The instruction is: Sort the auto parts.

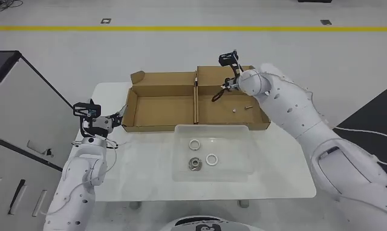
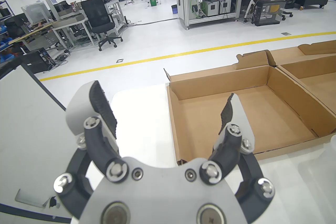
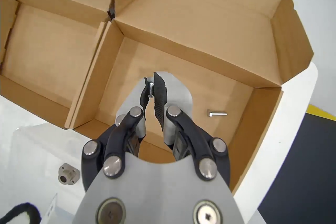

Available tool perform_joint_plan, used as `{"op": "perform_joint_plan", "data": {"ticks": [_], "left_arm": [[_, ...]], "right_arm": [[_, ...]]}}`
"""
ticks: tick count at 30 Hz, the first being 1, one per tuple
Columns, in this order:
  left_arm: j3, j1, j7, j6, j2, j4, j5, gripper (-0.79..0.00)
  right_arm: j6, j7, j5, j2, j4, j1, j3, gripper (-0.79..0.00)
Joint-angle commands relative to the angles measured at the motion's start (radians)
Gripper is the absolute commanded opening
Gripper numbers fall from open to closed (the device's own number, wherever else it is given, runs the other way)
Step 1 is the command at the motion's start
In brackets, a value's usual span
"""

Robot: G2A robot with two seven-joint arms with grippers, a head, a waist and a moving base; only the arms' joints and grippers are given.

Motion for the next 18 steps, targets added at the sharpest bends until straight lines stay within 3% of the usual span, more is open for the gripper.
{"op": "perform_joint_plan", "data": {"ticks": [1, 18], "left_arm": [[0.000, 0.000, 0.000, 0.000, 0.000, 0.000, 0.000, 0.000], [0.000, 0.000, 0.000, 0.000, 0.000, 0.000, 0.000, 0.000]], "right_arm": [[-0.005, 0.004, -0.009, -0.013, 0.037, 0.006, -0.021, -0.785], [-0.053, 0.009, 0.010, -0.108, 0.287, 0.017, -0.098, -0.785]]}}
